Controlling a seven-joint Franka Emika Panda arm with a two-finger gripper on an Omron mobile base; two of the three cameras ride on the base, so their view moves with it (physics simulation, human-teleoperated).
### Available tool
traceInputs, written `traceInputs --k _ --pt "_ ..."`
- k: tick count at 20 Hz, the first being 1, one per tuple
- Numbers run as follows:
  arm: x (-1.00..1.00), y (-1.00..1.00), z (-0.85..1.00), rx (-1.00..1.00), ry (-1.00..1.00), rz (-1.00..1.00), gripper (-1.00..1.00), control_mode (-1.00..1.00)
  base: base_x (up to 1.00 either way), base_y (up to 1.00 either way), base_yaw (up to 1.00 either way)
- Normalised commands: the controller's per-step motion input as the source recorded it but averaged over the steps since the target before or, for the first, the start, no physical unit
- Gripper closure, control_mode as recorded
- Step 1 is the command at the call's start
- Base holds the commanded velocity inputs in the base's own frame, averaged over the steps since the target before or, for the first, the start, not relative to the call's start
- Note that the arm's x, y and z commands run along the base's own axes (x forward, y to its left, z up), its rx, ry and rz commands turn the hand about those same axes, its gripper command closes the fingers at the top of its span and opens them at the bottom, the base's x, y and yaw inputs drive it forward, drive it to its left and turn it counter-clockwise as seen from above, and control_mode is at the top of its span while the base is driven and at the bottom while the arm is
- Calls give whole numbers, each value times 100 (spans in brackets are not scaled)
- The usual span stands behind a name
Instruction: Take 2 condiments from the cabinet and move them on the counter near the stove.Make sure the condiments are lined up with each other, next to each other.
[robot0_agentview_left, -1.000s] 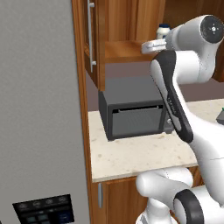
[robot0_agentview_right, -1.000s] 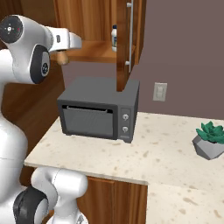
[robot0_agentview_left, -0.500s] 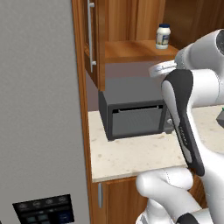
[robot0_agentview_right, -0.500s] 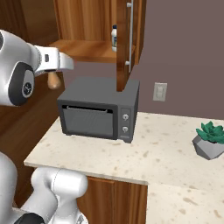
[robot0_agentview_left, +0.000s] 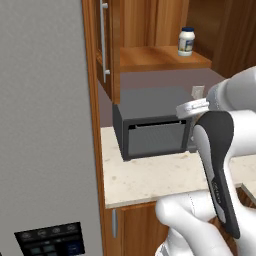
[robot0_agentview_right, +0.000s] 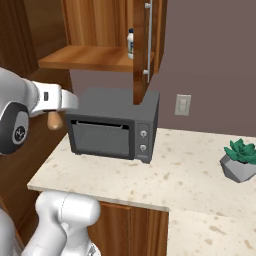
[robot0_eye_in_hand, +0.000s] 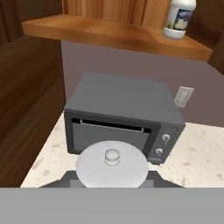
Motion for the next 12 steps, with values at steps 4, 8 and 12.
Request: traceInputs --k 4,8,12 --pt "-3 0 -41 -4 11 0 100 -100 0 0 0" --pt "-3 0 -11 -1 10 0 100 -100 0 0 0" --pt "0 0 0 0 0 0 100 100 -68 15 0"
